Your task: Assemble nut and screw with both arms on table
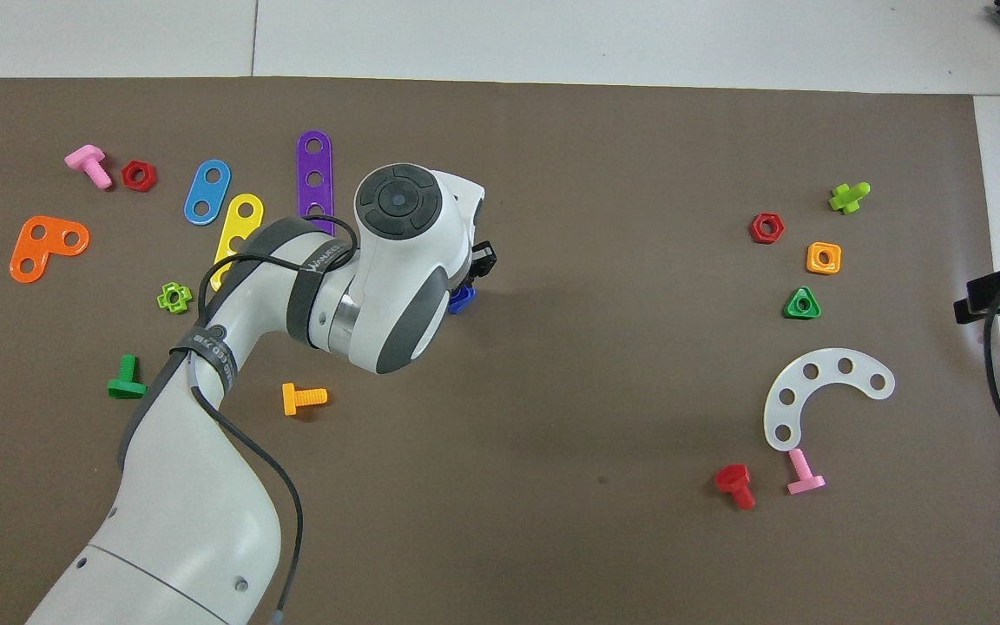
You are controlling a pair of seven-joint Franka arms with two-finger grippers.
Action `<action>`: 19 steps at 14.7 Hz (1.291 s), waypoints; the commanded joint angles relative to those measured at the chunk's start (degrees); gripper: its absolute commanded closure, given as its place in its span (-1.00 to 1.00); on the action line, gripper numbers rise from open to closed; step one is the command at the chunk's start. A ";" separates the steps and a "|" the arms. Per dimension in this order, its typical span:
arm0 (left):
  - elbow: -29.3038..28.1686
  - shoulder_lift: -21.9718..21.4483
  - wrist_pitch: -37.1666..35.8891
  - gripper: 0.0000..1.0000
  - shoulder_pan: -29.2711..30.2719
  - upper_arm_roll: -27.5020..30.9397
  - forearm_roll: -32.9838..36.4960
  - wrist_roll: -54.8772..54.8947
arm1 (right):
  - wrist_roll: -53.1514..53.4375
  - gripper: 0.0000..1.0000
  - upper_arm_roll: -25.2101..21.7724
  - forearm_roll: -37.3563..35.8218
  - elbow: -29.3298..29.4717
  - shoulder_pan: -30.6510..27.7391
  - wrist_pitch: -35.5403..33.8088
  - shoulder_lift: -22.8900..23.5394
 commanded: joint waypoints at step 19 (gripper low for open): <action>4.87 1.10 -4.35 -1.00 0.79 1.88 -1.27 0.26 | 6.93 -1.00 2.37 -0.61 -6.50 2.61 2.81 -7.81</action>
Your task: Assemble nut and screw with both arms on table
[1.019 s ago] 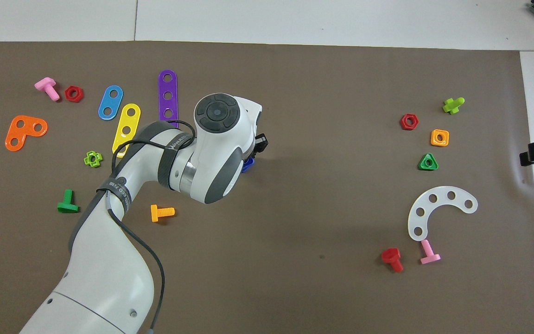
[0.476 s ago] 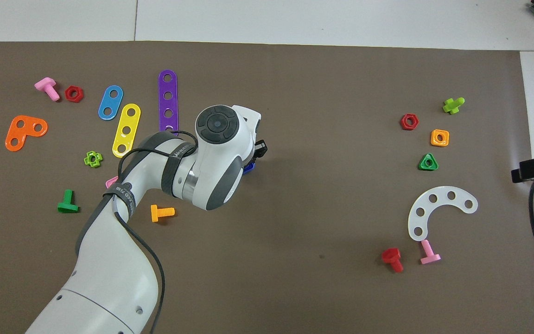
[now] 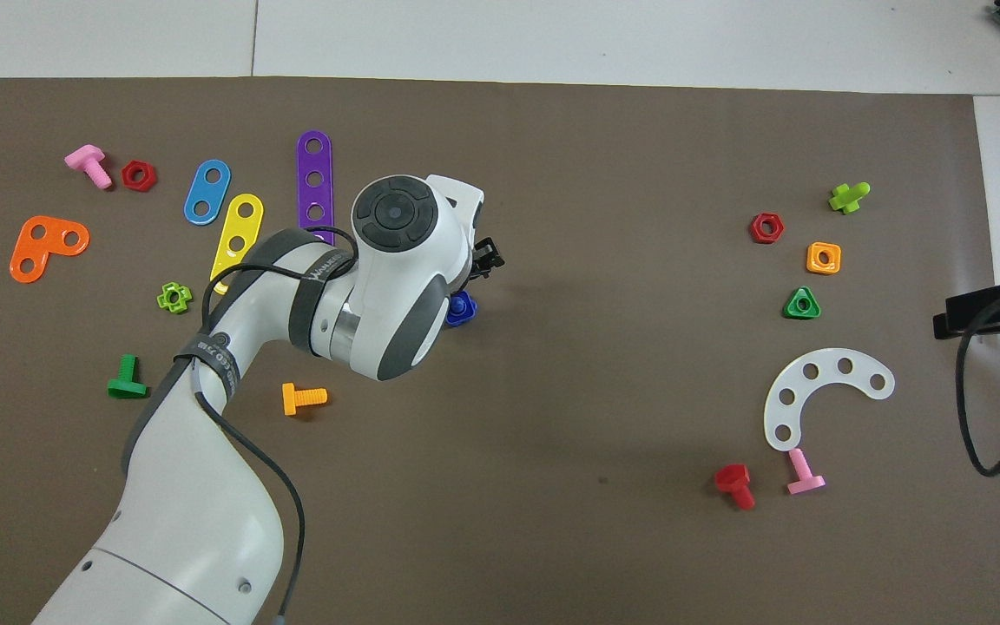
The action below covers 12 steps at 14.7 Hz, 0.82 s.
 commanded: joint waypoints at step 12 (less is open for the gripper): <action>10.29 -8.28 -28.22 -1.00 26.96 0.42 0.04 42.44 | 0.30 -1.00 1.01 -2.06 -1.99 0.53 2.05 -1.37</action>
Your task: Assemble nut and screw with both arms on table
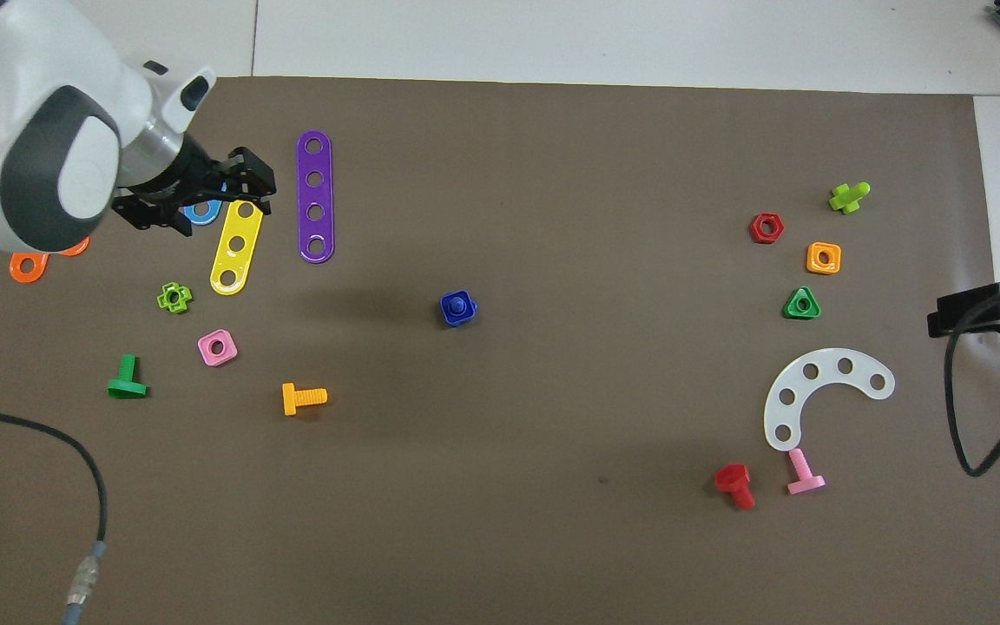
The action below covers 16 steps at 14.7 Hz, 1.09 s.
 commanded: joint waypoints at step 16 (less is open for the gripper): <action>-6.69 -15.99 -3.48 -1.00 9.47 -0.88 10.67 25.03 | -0.32 -1.00 0.66 0.26 1.28 -0.62 -0.14 0.11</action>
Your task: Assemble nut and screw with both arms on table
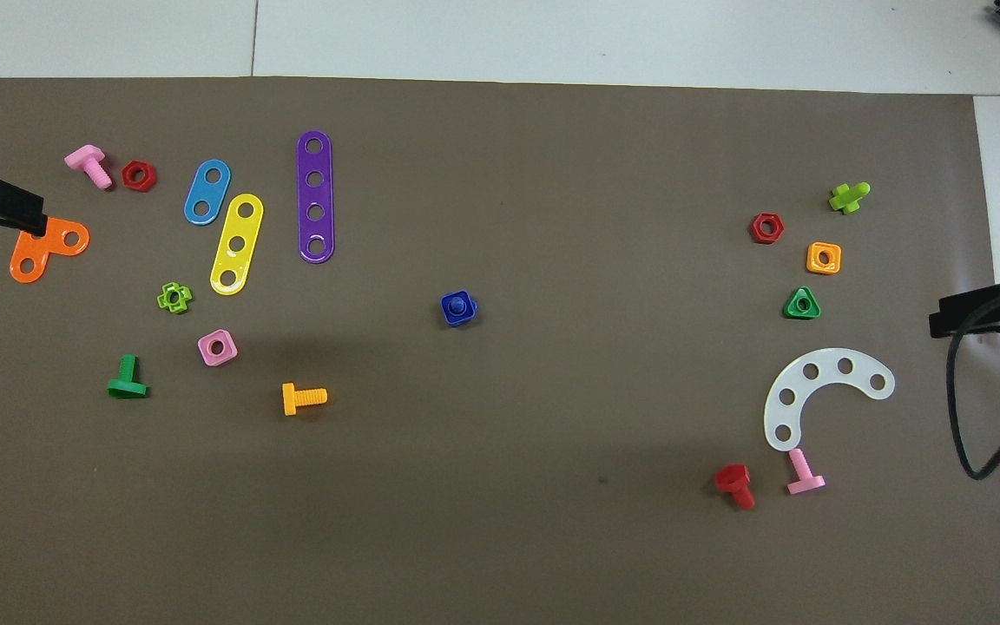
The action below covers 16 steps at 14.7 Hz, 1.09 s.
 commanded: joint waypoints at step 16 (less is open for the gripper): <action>-2.18 -2.72 -2.94 -1.00 1.39 0.44 -4.69 1.52 | 0.23 -1.00 0.51 0.23 5.11 -0.92 -1.17 4.31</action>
